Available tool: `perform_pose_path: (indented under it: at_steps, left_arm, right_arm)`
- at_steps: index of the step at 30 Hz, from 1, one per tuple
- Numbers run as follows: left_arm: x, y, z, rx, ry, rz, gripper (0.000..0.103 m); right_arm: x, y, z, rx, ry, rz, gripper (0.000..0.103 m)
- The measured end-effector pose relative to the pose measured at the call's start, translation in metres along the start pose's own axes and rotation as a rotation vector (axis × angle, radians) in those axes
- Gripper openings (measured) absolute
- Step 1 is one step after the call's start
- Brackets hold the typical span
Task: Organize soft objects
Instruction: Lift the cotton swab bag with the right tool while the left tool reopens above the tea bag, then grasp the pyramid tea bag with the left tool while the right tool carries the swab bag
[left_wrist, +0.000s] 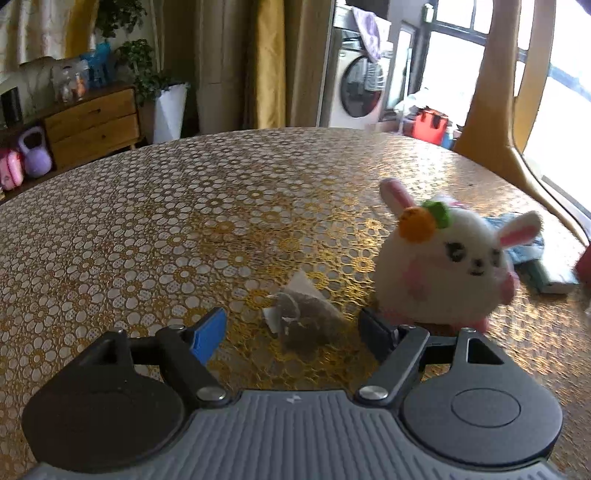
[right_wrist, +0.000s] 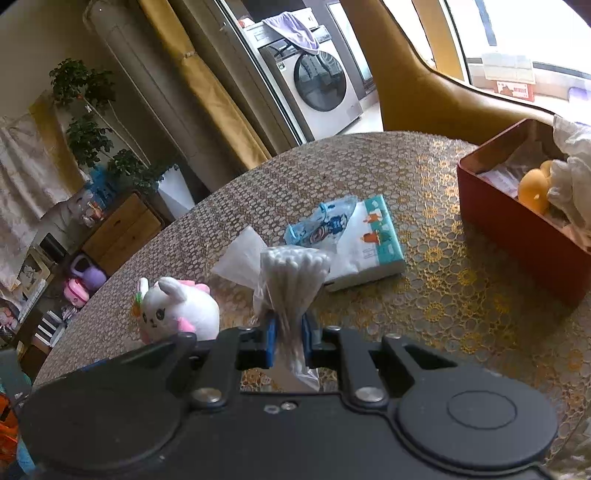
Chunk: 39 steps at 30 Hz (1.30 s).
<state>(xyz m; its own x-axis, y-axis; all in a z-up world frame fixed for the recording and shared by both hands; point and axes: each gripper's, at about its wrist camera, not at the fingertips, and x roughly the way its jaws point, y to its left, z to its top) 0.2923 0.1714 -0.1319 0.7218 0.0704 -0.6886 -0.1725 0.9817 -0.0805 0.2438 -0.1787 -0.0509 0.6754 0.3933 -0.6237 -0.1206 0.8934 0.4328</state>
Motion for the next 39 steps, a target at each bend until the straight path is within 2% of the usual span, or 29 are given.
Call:
perform_pose_path:
  at_steps: [9, 12, 15, 19, 24, 30, 39]
  left_arm:
    - [0.020, -0.011, 0.001, 0.032, -0.001, 0.018, 0.078]
    - [0.022, -0.012, 0.000, 0.032, 0.002, 0.024, 0.062]
    - [0.024, -0.014, -0.001, 0.041, 0.006, 0.045, 0.059]
    - [0.023, -0.016, 0.000, 0.048, 0.001, 0.025, 0.036]
    - [0.022, -0.018, 0.002, 0.048, -0.003, 0.029, 0.022]
    - [0.012, -0.013, 0.003, 0.030, -0.025, 0.021, 0.017]
    - [-0.037, -0.011, 0.006, -0.020, -0.047, -0.025, 0.017]
  right_arm:
    - [0.007, 0.000, -0.002, -0.002, 0.014, -0.018, 0.014]
    - [0.009, -0.001, -0.003, 0.002, 0.020, -0.022, 0.014]
    - [0.011, -0.002, -0.004, 0.002, 0.025, -0.026, 0.014]
    - [0.013, -0.002, -0.005, 0.000, 0.028, -0.030, 0.014]
    - [0.013, -0.004, -0.005, -0.001, 0.030, -0.033, 0.014]
    - [0.010, -0.007, -0.005, 0.002, 0.023, -0.038, 0.014]
    - [-0.008, -0.007, -0.004, 0.001, -0.002, -0.010, 0.014]
